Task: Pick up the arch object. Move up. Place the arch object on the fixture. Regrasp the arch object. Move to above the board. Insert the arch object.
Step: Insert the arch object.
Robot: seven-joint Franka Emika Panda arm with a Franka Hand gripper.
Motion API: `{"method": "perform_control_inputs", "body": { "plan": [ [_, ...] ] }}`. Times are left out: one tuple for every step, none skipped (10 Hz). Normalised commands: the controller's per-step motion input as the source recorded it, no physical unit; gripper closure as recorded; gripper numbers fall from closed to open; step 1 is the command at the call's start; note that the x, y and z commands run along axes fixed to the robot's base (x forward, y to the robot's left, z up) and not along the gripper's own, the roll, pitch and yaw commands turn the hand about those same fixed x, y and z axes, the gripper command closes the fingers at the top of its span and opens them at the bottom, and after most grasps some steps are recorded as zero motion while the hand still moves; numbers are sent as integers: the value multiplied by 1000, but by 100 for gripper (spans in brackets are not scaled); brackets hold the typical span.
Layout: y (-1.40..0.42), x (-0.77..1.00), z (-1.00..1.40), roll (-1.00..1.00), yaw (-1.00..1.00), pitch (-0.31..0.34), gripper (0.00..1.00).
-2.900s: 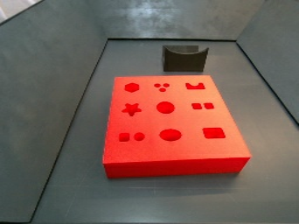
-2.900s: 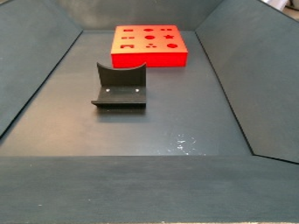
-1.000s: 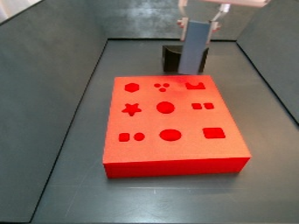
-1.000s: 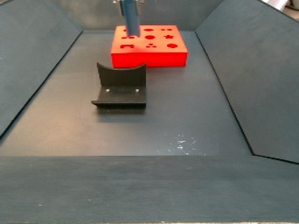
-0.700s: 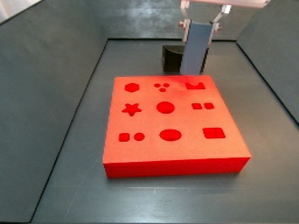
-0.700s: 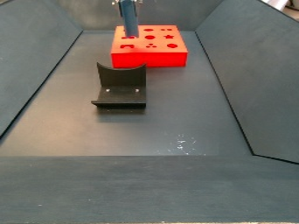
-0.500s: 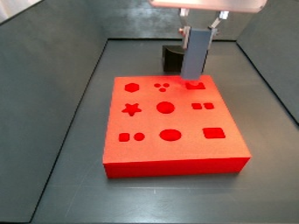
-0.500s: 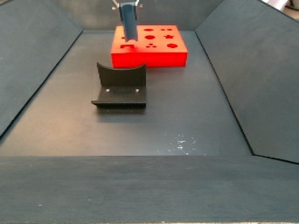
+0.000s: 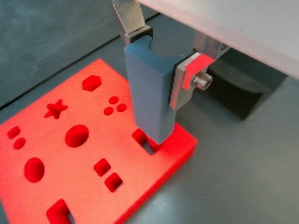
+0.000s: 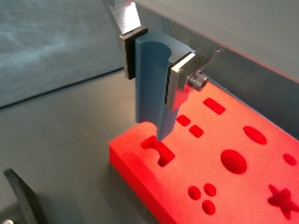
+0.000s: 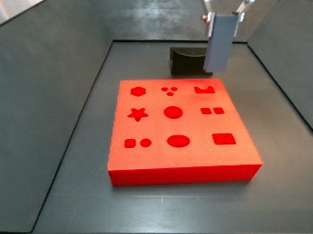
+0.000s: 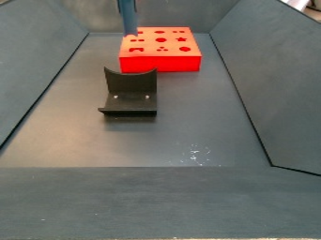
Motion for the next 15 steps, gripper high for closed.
{"method": "perform_control_inputs", "body": {
  "plan": [
    [-63,0,-11,13,0,-24,100],
    [-180,0,189,321,117,-51,100],
    [-137,0,466,500,174,0,100],
    [-17,0,306,449,80,-43,100],
    [0,20,0,0,0,0,100],
    [-43,43,0,56,0,0,100],
    [-154,260,-291,104,0,0,100],
    [-51,523,-711,123,77,0,100],
    [-14,437,-620,121,91,-6,100],
    [0,251,-360,116,83,-21,100],
    [-23,37,0,31,0,0,100],
    [-94,-66,0,103,54,0,100],
    [-280,-231,-66,277,120,-27,100],
    [-197,-129,-43,163,91,-51,100],
    [0,0,-31,0,23,0,100]
  ]
}}
